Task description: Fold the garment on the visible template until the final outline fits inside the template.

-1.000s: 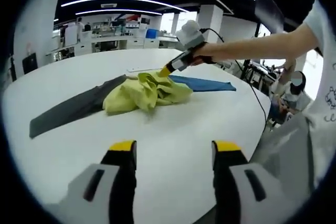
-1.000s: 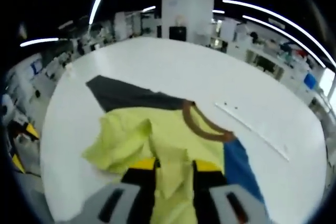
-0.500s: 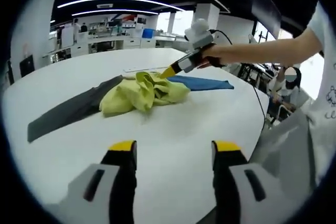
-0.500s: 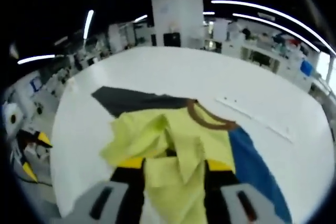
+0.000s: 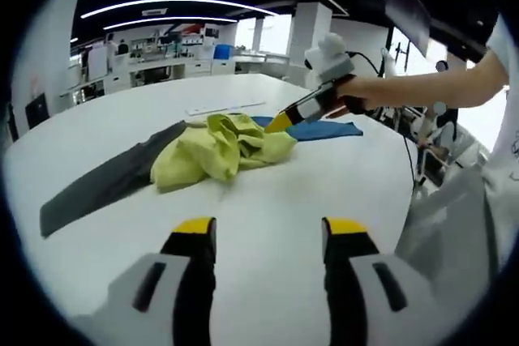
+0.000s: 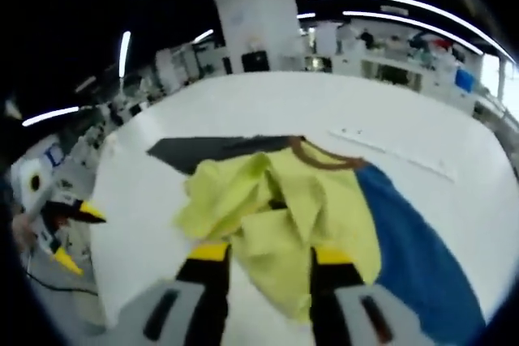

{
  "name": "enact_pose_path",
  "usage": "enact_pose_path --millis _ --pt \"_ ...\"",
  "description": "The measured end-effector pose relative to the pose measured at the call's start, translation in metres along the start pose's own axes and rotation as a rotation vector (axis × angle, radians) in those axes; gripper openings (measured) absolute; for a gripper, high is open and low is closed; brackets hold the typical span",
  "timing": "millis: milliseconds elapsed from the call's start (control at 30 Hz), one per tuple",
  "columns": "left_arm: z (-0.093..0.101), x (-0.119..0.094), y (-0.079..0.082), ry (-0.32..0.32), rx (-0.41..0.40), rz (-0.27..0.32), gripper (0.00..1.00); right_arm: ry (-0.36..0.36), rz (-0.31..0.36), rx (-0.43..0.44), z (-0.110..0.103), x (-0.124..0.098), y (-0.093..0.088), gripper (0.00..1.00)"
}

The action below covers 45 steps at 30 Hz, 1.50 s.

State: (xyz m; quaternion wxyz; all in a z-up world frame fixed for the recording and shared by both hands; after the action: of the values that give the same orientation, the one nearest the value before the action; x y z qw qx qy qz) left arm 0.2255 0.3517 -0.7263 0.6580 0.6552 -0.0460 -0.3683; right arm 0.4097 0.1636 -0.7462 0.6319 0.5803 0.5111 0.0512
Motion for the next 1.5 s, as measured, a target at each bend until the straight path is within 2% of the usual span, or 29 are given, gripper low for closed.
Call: enact_pose_path --millis 233,367,667,800,1100,1267,1400,1500 --pt "-0.015 0.019 0.007 0.031 0.016 -0.007 0.46 0.006 0.011 0.089 -0.008 -0.003 -0.013 0.31" --pt "-0.023 0.032 0.013 0.046 0.016 -0.005 0.44 0.004 0.009 0.105 -0.011 -0.004 -0.019 0.29" --pt "-0.039 0.061 0.028 0.071 -0.008 0.017 0.37 0.007 0.039 0.244 -0.012 -0.003 -0.028 0.27" --pt "-0.041 0.076 0.029 0.082 -0.017 0.009 0.32 0.008 0.05 0.298 -0.015 0.002 -0.032 0.24" --pt "-0.053 0.101 0.026 0.123 -0.051 -0.012 0.23 0.006 0.081 0.336 -0.019 0.013 -0.028 0.17" --pt "-0.057 0.107 0.022 0.14 -0.071 -0.024 0.18 0.001 0.088 0.378 -0.015 0.017 -0.028 0.14" --pt "-0.06 0.112 0.019 0.148 -0.086 -0.03 0.16 0.004 0.095 0.438 -0.017 0.018 -0.025 0.16" --pt "-0.06 0.113 0.018 0.152 -0.088 -0.036 0.13 0.008 0.092 0.442 -0.02 0.019 -0.028 0.18"
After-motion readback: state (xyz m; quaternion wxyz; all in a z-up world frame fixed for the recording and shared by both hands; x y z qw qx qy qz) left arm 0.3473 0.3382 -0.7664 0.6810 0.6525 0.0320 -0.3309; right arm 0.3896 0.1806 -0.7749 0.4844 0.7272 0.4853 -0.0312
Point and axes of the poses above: the point that each gripper's makers call its tool centre point, and the gripper's own axes: x roughly forward along the fingers, z roughly to its right, y roughly out of its top, the point moved 6 cm from there along -x, roughly backward along the fingers, and after that the axes turned 5 degrees about z, right-handed, at the moved point
